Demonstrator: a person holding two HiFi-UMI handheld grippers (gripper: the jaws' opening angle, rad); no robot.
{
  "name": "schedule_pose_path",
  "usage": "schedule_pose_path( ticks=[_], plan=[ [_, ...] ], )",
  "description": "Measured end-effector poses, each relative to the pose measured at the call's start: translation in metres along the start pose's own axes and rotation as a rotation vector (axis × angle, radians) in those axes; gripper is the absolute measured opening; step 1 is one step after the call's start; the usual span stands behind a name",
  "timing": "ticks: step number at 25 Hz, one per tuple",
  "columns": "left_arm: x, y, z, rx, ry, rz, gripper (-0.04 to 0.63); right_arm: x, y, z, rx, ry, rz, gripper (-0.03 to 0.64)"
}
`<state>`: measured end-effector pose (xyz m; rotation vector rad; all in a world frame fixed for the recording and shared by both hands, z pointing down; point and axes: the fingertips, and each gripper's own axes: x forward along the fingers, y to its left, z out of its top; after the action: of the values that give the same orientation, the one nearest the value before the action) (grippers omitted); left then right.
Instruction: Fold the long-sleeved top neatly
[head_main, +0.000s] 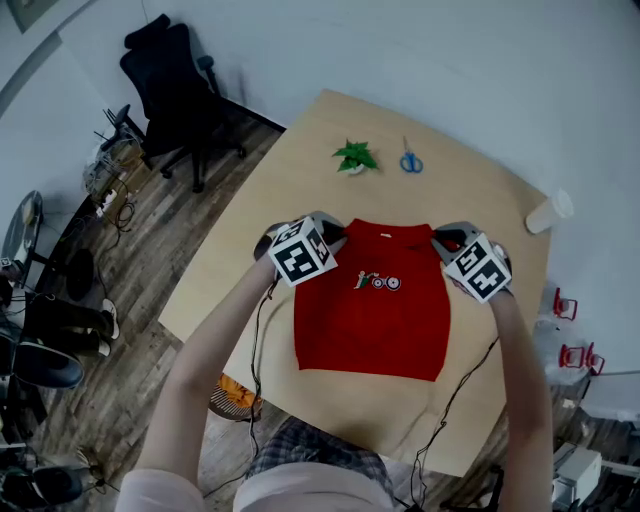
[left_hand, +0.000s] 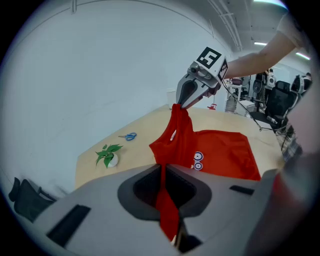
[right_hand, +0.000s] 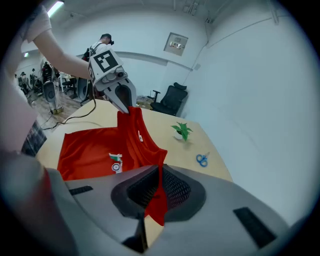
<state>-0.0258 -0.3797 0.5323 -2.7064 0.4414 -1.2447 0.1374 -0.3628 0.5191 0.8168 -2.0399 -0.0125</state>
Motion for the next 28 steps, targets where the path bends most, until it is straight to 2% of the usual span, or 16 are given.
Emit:
schedule_pose_path(
  ticks=[9,16,28],
  plan=[
    [-0.044,-0.096,-0.010,0.045,-0.011,-0.096,0.020,-0.050,0.093,-0.016,-0.089,0.014,0.116,0.032],
    [-0.064,-0.163,-0.030,0.080,0.015,-0.159,0.020,-0.070,0.162,-0.038,-0.142,0.038,0.208,0.032],
    [-0.061,-0.251,-0.071,0.090,0.064,-0.265,0.020,-0.069,0.257,-0.083,-0.224,0.110,0.382,0.032]
  ],
)
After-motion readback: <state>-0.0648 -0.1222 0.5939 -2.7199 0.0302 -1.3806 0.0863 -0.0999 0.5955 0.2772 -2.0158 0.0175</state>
